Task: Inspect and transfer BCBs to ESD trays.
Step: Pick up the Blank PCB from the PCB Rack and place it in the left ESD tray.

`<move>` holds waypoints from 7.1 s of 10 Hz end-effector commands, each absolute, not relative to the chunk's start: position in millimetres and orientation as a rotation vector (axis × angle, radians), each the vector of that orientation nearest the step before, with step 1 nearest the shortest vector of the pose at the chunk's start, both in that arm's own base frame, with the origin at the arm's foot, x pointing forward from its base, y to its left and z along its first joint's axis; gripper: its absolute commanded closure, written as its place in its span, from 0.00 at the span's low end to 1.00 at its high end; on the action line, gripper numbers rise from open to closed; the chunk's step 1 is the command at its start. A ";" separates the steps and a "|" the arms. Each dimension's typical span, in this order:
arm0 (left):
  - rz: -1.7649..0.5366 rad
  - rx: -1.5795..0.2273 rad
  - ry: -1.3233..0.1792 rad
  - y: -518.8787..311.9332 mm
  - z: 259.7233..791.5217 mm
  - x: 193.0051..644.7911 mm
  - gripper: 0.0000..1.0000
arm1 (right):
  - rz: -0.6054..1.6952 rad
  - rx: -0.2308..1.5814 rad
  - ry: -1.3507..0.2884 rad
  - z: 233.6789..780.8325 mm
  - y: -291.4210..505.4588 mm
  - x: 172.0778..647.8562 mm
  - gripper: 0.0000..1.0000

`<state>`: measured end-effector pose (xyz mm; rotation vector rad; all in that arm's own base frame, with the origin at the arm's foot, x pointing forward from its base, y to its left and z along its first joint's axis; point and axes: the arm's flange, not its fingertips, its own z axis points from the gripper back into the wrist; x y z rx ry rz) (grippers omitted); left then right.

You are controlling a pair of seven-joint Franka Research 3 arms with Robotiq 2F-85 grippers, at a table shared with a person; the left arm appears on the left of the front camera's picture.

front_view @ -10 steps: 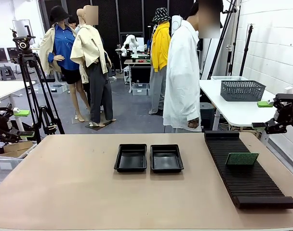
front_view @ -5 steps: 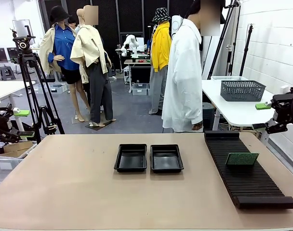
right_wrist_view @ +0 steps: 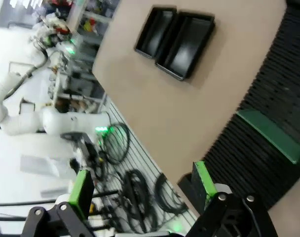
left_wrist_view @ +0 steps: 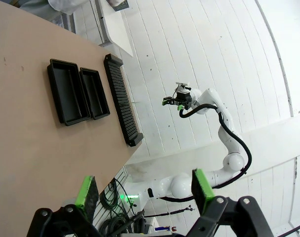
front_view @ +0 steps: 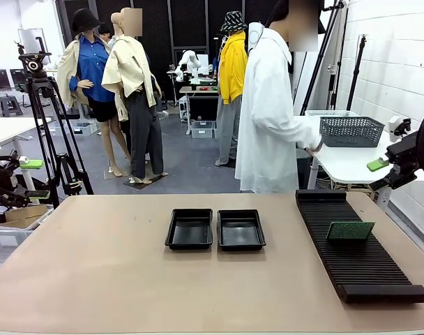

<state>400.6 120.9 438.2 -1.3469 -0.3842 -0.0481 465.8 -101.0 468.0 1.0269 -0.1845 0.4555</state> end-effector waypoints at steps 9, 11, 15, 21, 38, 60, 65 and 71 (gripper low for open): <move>-0.049 -1.341 -0.384 122.7 438.2 399.8 0.00 | 1.165 0.495 -0.257 451.4 -31.1 517.8 0.00; -0.049 -1.341 -0.384 122.7 438.2 399.8 0.00 | 1.260 0.385 -0.198 452.9 -23.2 524.1 0.00; -0.049 -1.341 -0.384 122.7 438.2 399.8 0.00 | 1.387 0.250 -0.108 457.3 -14.9 526.3 0.00; -0.049 -1.341 -0.384 122.7 438.2 399.8 0.00 | 1.380 0.023 -0.167 424.2 -5.6 517.8 0.00; -0.049 -1.341 -0.384 122.7 438.2 399.8 0.00 | 1.355 0.016 -0.078 355.5 4.7 526.1 0.00; -0.049 -1.341 -0.384 122.7 438.2 399.8 0.00 | 1.331 0.026 -0.056 367.5 5.7 528.8 0.79; -0.049 -1.341 -0.384 122.7 438.2 399.8 0.00 | 1.337 0.051 -0.087 365.6 6.1 527.8 0.79; -0.049 -1.341 -0.384 122.7 438.2 399.8 0.00 | 1.337 0.051 -0.087 365.6 6.1 527.8 0.79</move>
